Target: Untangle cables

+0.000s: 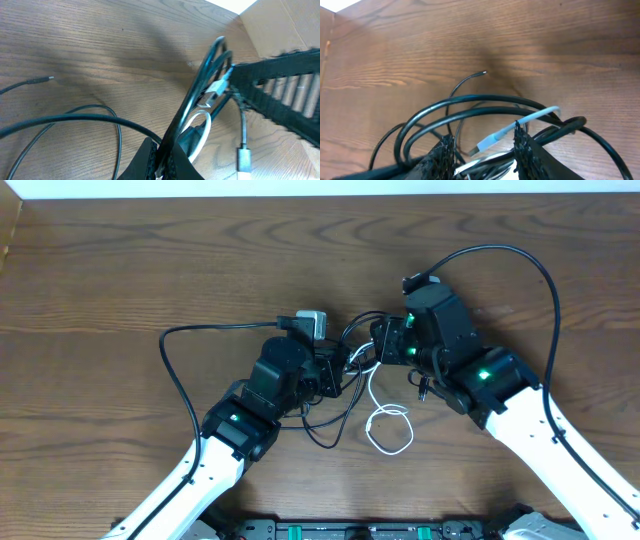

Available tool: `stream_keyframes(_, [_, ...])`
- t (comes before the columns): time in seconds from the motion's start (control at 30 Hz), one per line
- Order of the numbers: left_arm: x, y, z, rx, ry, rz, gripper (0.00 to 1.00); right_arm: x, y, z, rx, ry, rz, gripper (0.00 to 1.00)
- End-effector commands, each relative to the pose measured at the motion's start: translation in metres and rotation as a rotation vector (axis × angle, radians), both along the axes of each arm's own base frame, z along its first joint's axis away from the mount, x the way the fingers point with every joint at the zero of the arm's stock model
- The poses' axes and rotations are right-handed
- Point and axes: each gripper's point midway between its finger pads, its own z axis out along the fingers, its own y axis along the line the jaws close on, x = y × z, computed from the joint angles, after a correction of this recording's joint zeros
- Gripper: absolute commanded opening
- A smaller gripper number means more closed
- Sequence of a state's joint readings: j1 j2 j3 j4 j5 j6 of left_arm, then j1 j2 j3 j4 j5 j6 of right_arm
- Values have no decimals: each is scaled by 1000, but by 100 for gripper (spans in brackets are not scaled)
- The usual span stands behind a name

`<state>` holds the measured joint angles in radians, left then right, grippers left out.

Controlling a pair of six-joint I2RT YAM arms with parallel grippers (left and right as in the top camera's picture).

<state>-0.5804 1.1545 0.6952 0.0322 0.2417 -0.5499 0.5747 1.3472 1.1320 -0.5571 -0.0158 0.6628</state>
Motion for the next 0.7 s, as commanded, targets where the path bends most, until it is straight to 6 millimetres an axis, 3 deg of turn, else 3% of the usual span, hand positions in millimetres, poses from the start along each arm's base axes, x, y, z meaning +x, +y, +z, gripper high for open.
stream_keyframes(0.0, [-2, -2, 9, -20, -18, -13, 7, 7, 1, -9, -10, 11, -28, 38])
stream_keyframes(0.37, [-16, -23, 24, -41, -108, -200, 7, 16, 7, -36, -3, 83, -78, 39])
stream_keyframes(0.53, [-23, -28, 26, -45, -122, -262, 8, 20, 9, -34, 9, 67, -78, 39])
stream_keyframes(0.67, [-23, -28, 26, -44, -125, -263, 7, 19, 11, -35, 17, 77, -71, 33])
